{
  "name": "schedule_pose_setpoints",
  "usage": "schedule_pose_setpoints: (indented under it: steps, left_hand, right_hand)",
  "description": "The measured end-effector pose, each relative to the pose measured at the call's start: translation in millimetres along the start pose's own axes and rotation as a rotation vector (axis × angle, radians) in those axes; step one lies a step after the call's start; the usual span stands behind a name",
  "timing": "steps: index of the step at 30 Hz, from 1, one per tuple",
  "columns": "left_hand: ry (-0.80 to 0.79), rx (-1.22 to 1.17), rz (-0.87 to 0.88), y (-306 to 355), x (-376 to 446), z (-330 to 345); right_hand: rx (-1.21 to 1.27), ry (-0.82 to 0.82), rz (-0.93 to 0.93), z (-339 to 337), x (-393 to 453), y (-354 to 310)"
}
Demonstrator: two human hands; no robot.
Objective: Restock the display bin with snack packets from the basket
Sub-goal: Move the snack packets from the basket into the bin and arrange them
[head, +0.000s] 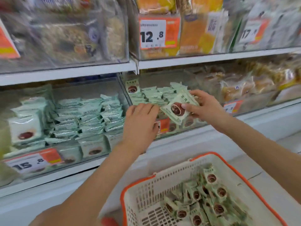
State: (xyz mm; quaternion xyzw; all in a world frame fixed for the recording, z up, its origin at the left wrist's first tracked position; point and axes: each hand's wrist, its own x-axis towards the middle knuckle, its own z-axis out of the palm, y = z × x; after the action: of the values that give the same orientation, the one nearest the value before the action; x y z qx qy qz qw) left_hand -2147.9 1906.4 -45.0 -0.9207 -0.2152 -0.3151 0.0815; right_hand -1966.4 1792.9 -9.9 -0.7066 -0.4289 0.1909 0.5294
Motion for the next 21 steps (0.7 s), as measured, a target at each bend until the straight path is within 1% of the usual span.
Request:
schedule_pose_setpoints:
  steps: [1, 4, 6, 8, 10, 12, 15, 21]
  left_hand:
    - [-0.056, 0.006, -0.022, -5, 3, 3]
    - [-0.322, 0.051, -0.091, -15, 10, 15]
    - [-0.383, 0.104, -0.075, -22, 18, 21]
    - [-0.416, 0.109, -0.031, -25, 23, 24]
    - [-0.409, 0.076, 0.007, -29, 24, 28]
    - [-0.334, 0.040, 0.040, -32, 22, 33]
    - [-0.222, 0.007, 0.052, -37, 18, 42]
    - [-0.154, -0.037, 0.039, -37, 18, 45]
  right_hand:
    - [-0.032, 0.036, -0.028, 4, 19, -9]
    - [-0.088, 0.098, -0.103, 24, 77, -20]
    - [-0.132, 0.126, -0.140, 42, 114, -23]
    - [-0.176, 0.102, -0.126, 63, 146, -24]
    - [-0.256, 0.044, -0.079, 85, 172, -22]
    - [-0.336, -0.010, -0.055, 103, 191, -19]
    - [-0.362, -0.125, -0.014, 121, 210, -13]
    - [-0.322, -0.113, -0.129, 138, 220, 7]
